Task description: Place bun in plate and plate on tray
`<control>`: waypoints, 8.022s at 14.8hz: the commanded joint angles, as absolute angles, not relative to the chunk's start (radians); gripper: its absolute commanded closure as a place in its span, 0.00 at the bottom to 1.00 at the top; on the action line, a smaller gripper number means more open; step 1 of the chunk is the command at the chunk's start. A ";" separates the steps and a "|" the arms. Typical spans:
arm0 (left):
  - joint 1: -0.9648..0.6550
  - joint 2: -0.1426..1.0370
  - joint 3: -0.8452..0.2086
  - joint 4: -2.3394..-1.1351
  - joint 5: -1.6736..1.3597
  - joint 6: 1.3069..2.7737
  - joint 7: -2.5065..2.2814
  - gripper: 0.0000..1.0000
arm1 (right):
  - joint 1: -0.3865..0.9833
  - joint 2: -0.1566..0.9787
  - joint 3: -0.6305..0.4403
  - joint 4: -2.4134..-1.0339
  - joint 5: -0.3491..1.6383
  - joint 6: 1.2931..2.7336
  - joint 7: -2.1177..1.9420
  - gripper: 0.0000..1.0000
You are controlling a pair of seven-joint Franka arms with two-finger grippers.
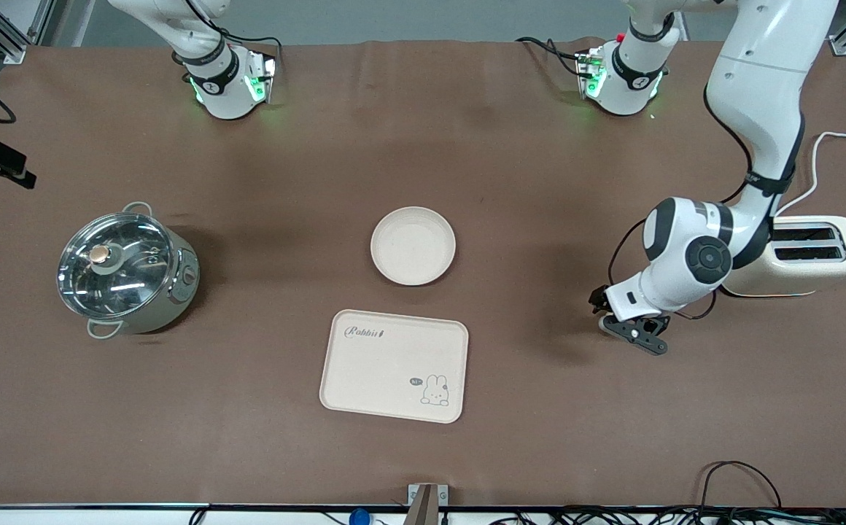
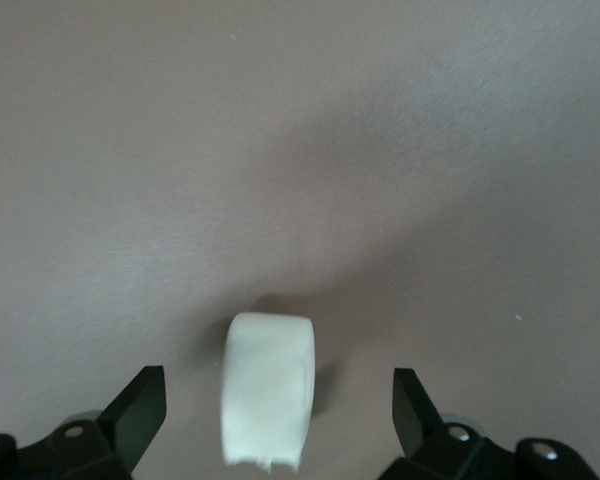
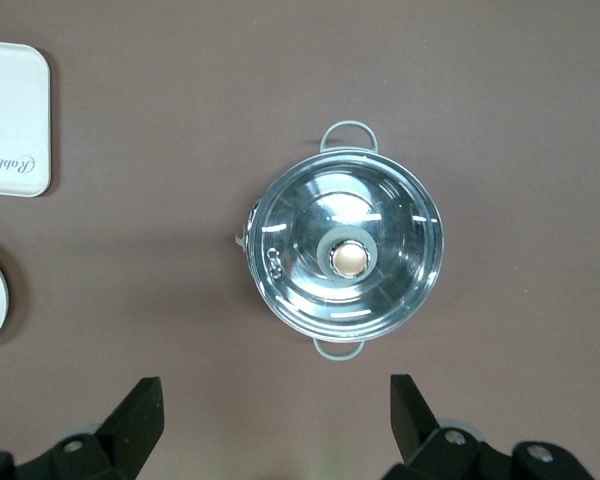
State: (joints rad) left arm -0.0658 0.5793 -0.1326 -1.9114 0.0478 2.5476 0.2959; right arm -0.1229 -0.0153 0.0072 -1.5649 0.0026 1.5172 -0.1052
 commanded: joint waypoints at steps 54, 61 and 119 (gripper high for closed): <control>-0.101 0.267 -0.218 -1.499 0.101 1.761 -0.292 0.00 | 0.658 0.299 0.023 -2.324 0.135 2.908 0.744 0.00; -0.051 0.092 -0.091 -1.489 0.025 1.611 -0.026 0.00 | 0.715 0.423 0.023 -2.303 0.133 2.996 0.758 0.12; -0.028 -0.046 -0.067 -1.611 0.003 1.646 0.017 0.00 | 0.431 0.822 0.023 -1.474 0.103 2.615 0.681 0.09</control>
